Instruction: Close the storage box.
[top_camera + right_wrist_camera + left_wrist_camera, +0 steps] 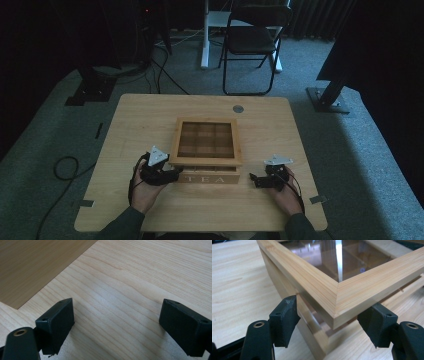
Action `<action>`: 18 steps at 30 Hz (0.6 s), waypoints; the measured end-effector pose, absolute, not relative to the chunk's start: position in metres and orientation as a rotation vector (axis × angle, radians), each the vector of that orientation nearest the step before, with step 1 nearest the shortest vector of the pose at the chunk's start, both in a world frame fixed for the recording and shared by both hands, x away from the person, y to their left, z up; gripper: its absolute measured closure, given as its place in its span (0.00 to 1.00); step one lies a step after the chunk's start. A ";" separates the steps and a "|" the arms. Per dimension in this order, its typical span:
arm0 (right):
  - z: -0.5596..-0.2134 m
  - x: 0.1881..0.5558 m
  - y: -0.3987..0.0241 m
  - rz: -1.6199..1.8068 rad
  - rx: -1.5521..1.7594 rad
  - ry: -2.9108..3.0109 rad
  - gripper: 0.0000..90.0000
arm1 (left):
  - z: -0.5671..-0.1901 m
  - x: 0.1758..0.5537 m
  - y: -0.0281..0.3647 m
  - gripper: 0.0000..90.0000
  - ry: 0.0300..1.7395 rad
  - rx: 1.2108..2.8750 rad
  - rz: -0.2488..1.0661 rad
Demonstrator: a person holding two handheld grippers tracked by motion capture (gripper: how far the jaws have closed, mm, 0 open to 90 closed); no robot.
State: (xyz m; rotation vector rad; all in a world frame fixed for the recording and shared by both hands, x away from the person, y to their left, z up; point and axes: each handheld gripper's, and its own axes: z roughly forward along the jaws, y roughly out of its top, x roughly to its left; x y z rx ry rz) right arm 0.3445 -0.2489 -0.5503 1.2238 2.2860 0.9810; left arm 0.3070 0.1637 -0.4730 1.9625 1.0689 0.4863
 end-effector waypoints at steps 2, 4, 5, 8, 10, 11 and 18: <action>-0.550 0.344 -0.249 0.981 1.224 2.285 0.14 | -0.475 0.304 0.165 0.36 1.069 1.961 0.486; -0.550 0.344 -0.249 0.981 1.225 2.285 0.14 | -0.477 0.301 0.165 0.36 1.070 1.961 0.479; -0.550 0.344 -0.249 0.981 1.225 2.285 0.14 | -0.478 0.299 0.166 0.36 1.073 1.966 0.466; -0.550 0.344 -0.249 0.981 1.225 2.285 0.14 | -0.482 0.293 0.168 0.36 1.072 1.963 0.434; -0.550 0.344 -0.249 0.983 1.226 2.285 0.14 | -0.480 0.290 0.172 0.37 1.083 1.932 0.436; -0.550 0.344 -0.249 0.983 1.227 2.284 0.14 | -0.478 0.290 0.176 0.37 1.089 1.917 0.448; -0.550 0.344 -0.248 0.982 1.227 2.285 0.14 | -0.480 0.293 0.185 0.37 1.133 1.889 0.460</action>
